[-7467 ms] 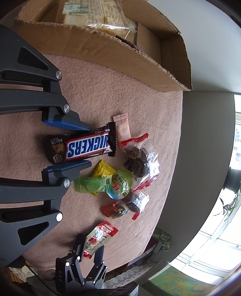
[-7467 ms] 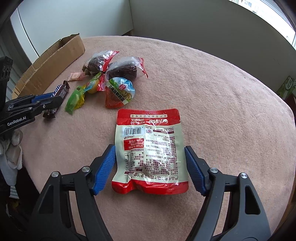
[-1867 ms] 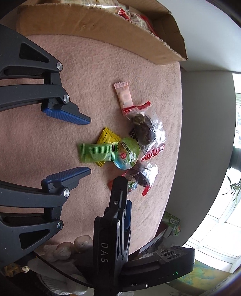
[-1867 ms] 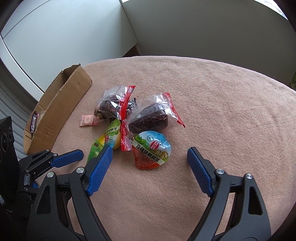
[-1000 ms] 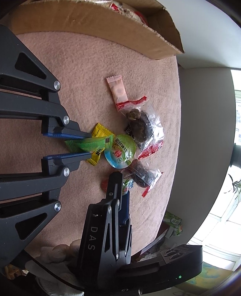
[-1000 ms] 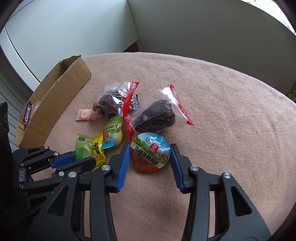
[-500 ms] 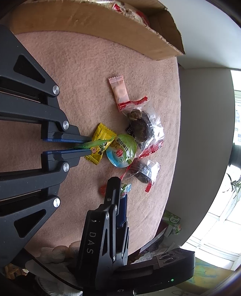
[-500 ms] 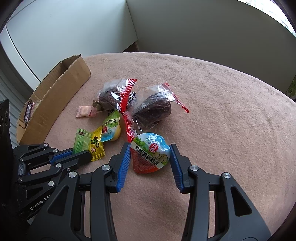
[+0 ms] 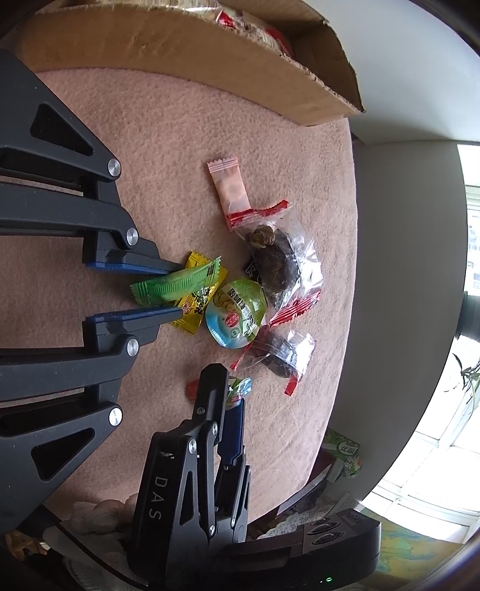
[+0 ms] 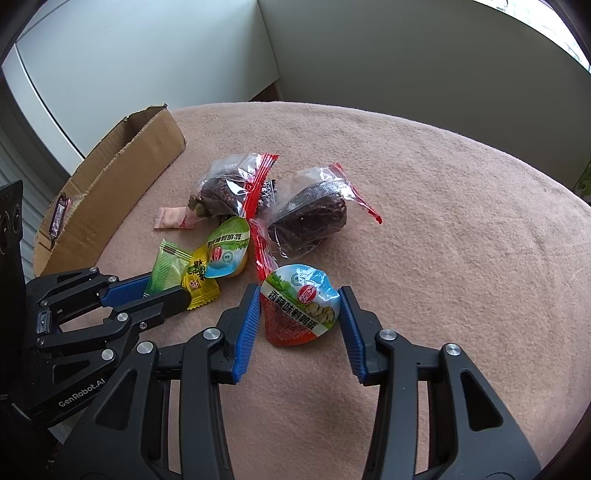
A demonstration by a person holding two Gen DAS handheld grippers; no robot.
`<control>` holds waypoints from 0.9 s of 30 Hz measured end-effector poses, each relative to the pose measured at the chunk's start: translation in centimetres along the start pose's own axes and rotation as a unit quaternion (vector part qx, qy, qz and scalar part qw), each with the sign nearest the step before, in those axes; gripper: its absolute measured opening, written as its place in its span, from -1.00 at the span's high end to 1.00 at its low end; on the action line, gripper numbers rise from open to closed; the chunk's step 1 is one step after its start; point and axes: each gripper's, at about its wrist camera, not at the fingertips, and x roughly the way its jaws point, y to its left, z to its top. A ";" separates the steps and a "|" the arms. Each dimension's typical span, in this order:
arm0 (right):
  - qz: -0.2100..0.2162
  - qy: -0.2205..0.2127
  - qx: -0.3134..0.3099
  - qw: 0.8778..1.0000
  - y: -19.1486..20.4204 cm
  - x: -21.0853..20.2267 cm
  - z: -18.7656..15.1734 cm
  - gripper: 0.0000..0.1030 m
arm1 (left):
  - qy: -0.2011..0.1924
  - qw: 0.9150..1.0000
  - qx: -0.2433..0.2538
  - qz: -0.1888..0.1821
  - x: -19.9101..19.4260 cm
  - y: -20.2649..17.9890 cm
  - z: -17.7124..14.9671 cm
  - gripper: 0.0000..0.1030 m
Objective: Organize snacks
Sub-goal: 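Carry the green candy and jelly cup into the box with both tools and release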
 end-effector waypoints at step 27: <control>-0.002 -0.030 -0.010 0.999 2.2 -3.9 0.5 0.15 | -0.052 0.999 -0.003 -0.001 -4.5 1.8 -0.2 0.92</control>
